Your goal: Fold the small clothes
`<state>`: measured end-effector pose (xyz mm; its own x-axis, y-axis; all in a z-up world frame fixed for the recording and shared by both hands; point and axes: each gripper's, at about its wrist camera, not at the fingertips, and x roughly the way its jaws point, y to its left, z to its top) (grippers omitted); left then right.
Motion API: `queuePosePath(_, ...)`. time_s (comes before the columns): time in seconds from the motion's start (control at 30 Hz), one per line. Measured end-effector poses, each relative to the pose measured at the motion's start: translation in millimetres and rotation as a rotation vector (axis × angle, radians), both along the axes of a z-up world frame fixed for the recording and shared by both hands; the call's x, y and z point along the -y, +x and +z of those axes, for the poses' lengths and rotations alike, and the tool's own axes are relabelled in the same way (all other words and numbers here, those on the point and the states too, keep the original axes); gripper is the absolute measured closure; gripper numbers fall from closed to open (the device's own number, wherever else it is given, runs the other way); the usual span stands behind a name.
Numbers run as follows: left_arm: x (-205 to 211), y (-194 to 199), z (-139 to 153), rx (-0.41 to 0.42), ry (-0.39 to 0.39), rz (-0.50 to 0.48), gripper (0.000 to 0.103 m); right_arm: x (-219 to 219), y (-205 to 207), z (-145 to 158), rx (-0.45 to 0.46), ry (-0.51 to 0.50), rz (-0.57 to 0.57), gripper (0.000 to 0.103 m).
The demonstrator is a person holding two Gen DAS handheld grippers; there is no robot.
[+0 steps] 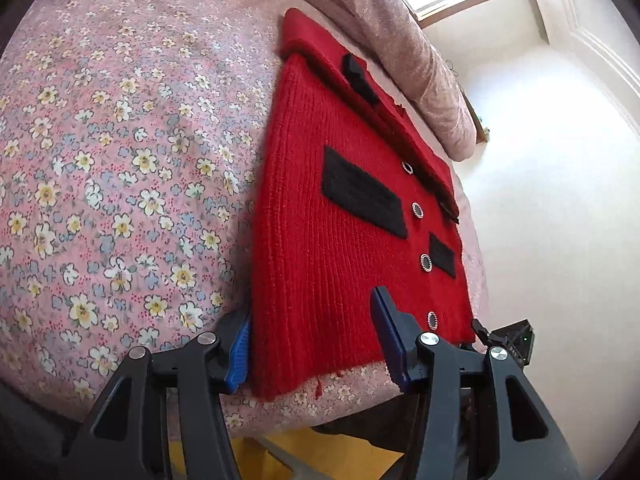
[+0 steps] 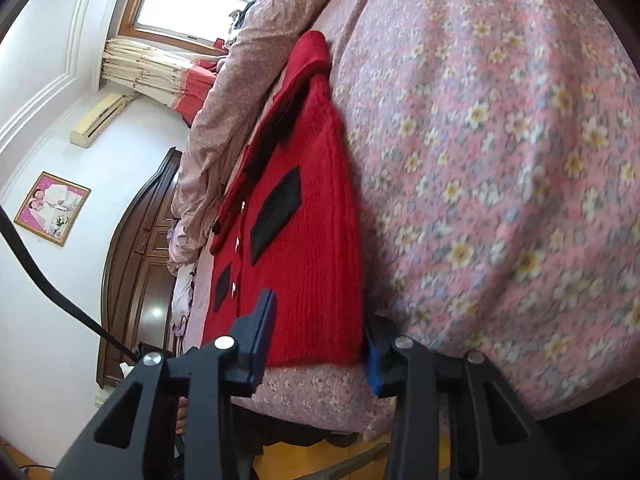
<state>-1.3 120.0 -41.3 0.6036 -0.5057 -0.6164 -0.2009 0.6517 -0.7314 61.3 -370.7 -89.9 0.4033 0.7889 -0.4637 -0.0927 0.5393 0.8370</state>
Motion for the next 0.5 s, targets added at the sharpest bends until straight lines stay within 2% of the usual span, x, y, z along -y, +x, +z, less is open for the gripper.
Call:
queuePosePath(0.07, 3.8, 2.6, 1.1, -0.002, 0.027, -0.002, 0.063, -2.7, -1.2, 0.6, -0.004, -0.004, -0.012, 0.071)
queuePosePath(0.13, 5.5, 3.9, 0.5, -0.022, 0.061, 0.006, 0.088, -3.6, -0.4, -4.2, -0.029, -0.003, -0.03, 0.085)
queuePosePath(0.17, 4.7, 4.5, -1.8, -0.034, 0.058, 0.011, 0.091, -0.7, -1.7, -6.1, -0.039, -0.006, -0.034, 0.095)
queuePosePath(0.27, 0.0, 3.7, -5.6, -0.04, 0.011, 0.022, 0.094, -4.5, -0.4, -5.6, -0.04, -0.033, -0.036, 0.095)
queuePosePath(0.37, 3.3, 2.9, 0.1, -0.027, 0.062, 0.01, 0.098, -9.9, 1.6, 1.9, 0.002, -0.05, -0.069, 0.095)
queuePosePath(0.5, 7.3, 3.9, 7.2, 0.021, 0.056, 0.024, 0.099, -7.0, 2.6, 7.5, 0.04, -0.008, -0.093, 0.095)
